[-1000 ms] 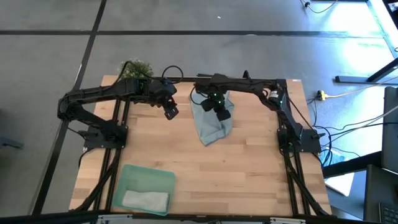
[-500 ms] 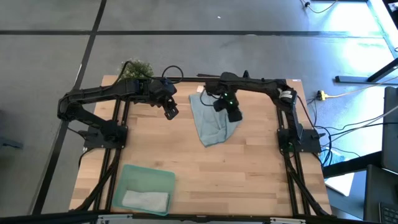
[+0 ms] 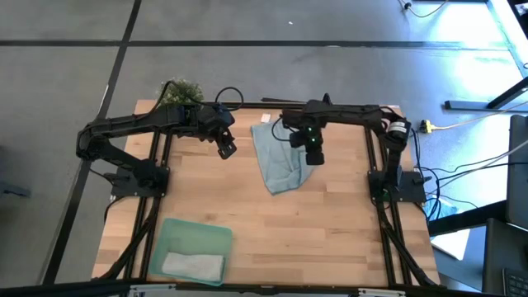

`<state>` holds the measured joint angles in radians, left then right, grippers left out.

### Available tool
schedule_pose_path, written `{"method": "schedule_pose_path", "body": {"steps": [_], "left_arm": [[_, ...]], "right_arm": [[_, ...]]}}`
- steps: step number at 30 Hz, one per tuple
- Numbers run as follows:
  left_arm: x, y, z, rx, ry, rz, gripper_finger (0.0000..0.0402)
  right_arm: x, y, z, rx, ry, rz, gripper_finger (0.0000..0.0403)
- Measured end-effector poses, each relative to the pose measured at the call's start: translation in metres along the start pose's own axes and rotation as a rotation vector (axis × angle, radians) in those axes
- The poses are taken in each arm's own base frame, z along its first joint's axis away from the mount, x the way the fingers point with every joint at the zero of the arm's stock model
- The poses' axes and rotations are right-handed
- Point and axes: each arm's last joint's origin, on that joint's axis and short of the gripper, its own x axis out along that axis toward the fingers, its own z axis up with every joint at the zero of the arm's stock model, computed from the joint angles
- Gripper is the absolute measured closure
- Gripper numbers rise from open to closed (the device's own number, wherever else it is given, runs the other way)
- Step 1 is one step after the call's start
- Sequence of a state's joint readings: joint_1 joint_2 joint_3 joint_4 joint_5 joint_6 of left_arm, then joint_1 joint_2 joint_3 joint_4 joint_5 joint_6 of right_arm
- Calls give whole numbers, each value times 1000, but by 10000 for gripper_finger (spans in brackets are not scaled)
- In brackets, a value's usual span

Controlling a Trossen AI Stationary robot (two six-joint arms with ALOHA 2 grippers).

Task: Roll microfiber towels into tight, uniform cylinder then place into a basket
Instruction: Roll the blue microfiber cloth

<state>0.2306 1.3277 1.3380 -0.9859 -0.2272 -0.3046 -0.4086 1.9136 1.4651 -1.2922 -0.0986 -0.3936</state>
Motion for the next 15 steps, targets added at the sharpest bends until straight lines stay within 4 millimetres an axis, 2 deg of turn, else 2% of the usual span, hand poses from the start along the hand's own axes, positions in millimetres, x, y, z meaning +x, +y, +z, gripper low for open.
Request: {"method": "schedule_pose_path", "body": {"steps": [9,15], "left_arm": [[0,0,0,-1,0,0,218],[0,0,0,-2,0,0,218]], "right_arm": [[2,-10,19,65,-181,-59,358],[9,-15,23,166,-181,-48,311]]}}
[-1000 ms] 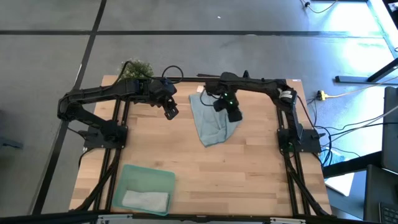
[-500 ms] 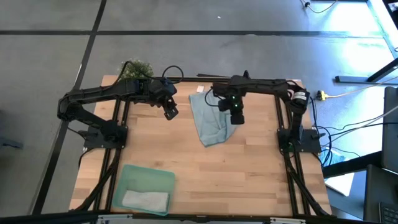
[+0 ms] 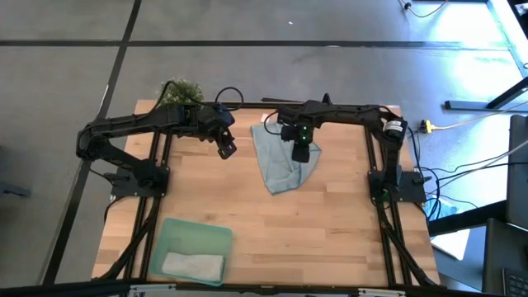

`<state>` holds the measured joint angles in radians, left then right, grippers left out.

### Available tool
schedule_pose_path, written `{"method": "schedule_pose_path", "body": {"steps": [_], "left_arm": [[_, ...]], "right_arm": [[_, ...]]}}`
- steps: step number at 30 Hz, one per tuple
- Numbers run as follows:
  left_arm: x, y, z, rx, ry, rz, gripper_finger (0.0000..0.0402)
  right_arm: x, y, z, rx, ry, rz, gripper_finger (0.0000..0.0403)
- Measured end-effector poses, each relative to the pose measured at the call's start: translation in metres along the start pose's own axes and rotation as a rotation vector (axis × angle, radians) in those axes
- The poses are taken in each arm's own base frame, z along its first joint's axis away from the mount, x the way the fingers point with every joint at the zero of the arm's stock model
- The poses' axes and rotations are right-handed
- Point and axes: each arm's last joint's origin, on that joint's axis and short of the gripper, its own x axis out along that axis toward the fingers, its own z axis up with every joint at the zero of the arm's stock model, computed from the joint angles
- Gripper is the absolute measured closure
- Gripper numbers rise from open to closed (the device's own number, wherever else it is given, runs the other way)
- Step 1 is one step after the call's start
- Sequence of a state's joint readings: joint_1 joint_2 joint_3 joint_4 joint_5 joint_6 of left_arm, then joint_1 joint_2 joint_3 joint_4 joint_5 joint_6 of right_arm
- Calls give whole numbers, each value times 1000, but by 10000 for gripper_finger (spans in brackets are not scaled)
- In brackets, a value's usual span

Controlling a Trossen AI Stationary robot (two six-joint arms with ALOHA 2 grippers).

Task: Roll microfiber towels into tight, uniform cylinder then place into a basket
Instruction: Roll the blue microfiber cloth

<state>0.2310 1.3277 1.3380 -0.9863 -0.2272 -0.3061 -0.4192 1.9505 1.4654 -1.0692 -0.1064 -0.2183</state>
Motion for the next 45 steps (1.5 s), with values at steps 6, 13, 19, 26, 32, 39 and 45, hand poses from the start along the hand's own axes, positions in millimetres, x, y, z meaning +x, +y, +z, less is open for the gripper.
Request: {"method": "schedule_pose_path", "body": {"steps": [6,13,19,26,32,39,45], "left_arm": [[0,0,0,0,0,0,218],[0,0,0,-1,0,0,218],[0,0,0,-1,0,0,218],[0,0,0,-6,0,0,218],[0,0,0,-6,0,0,218],[0,0,0,-6,0,0,218],[0,0,0,-6,0,0,218]], "right_arm": [[12,-9,3,133,17,4,283],[26,-25,4,248,34,11,281],[30,-33,5,270,9,56,281],[43,-35,6,274,41,67,281],[48,-36,6,271,56,64,292],[48,-37,6,227,63,21,391],[46,-36,1,219,115,28,399]]}}
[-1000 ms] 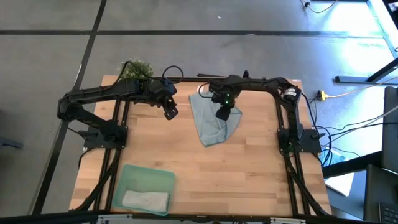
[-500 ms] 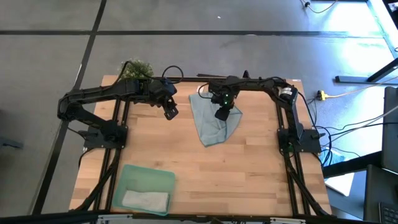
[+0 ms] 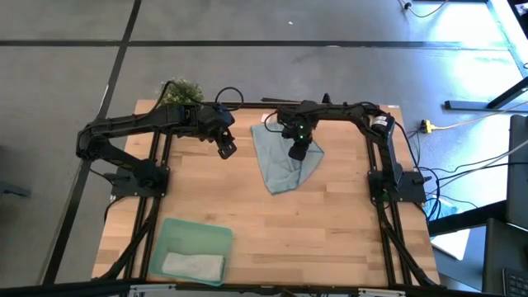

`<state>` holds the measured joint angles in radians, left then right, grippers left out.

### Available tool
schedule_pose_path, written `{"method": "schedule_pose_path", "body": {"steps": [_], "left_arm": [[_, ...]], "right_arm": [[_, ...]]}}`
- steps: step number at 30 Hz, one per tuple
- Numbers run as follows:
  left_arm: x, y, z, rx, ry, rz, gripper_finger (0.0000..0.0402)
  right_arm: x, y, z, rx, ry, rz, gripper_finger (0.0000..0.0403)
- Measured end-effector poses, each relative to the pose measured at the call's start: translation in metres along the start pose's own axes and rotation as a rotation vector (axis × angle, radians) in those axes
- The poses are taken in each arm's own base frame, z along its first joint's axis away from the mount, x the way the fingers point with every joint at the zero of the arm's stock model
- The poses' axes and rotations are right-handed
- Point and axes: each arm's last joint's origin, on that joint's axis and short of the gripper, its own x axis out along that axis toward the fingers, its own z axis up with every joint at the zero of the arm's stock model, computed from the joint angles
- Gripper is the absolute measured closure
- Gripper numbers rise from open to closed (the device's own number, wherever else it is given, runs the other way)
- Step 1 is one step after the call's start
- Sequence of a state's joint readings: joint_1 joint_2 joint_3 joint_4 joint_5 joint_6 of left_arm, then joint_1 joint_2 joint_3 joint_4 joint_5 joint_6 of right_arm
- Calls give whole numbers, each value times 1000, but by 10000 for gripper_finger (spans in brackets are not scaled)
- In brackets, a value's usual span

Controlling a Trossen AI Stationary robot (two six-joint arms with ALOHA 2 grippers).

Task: Roll microfiber towels into tight, uniform cylinder then place into a basket
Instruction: Roll the blue microfiber cloth

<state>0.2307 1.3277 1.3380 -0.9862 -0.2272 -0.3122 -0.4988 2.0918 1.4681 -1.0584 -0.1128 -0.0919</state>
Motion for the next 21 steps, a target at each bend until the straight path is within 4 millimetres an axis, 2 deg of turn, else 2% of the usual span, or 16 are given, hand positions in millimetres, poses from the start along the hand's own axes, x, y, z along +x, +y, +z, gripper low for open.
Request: {"method": "schedule_pose_path", "body": {"steps": [11,21], "left_arm": [[0,0,0,-1,0,0,218],[0,0,0,0,0,-1,218]], "right_arm": [[-31,8,-29,41,100,-35,401],[-23,33,-75,83,203,-46,401]]}}
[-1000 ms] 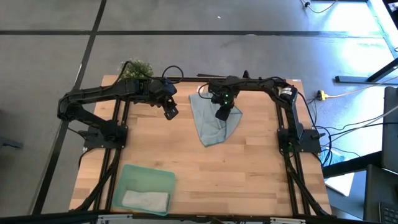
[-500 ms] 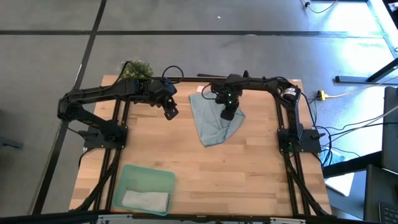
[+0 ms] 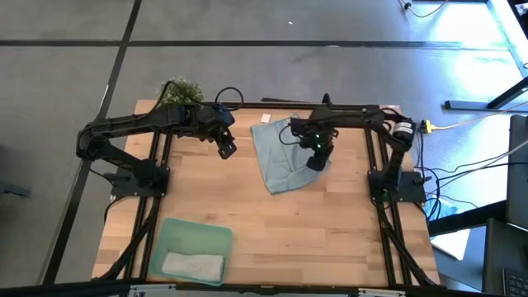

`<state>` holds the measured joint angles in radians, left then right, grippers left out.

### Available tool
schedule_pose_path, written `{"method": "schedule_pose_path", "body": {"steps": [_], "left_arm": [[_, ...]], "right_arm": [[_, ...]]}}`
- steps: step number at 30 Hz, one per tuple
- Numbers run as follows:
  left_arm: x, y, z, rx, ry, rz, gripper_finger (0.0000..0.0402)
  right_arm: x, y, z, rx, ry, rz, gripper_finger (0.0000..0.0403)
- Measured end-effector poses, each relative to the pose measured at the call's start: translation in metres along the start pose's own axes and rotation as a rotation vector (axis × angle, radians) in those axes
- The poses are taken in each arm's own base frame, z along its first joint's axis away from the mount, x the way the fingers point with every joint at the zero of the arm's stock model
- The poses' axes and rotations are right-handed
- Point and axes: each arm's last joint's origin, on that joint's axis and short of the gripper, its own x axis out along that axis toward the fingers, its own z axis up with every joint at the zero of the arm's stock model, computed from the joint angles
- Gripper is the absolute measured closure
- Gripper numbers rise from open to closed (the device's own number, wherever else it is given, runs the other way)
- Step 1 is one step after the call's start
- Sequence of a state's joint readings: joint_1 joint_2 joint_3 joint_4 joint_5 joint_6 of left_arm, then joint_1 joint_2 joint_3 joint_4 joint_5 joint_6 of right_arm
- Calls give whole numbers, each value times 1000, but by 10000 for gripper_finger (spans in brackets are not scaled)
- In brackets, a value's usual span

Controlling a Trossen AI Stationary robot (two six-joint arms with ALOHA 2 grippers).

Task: Roll microfiber towels into tight, uniform cylinder then place into a basket
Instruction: Roll the blue microfiber cloth

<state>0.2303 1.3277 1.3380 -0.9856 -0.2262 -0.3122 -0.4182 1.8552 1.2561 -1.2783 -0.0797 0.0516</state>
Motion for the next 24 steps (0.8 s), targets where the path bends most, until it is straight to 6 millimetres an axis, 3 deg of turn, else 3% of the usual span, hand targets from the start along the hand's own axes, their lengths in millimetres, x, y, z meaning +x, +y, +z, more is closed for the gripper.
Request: {"method": "schedule_pose_path", "body": {"steps": [7,12,19,24], "left_arm": [[15,-9,2,105,54,-116,218],[35,-18,11,178,32,-145,218],[63,-45,21,325,-47,-237,218],[85,-69,31,355,-170,-295,218]], "right_arm": [[-14,8,-22,42,-82,0,402],[-30,3,-29,111,-189,32,402],[-40,-8,-23,156,-308,96,402],[-53,-14,-14,91,-412,115,402]]}}
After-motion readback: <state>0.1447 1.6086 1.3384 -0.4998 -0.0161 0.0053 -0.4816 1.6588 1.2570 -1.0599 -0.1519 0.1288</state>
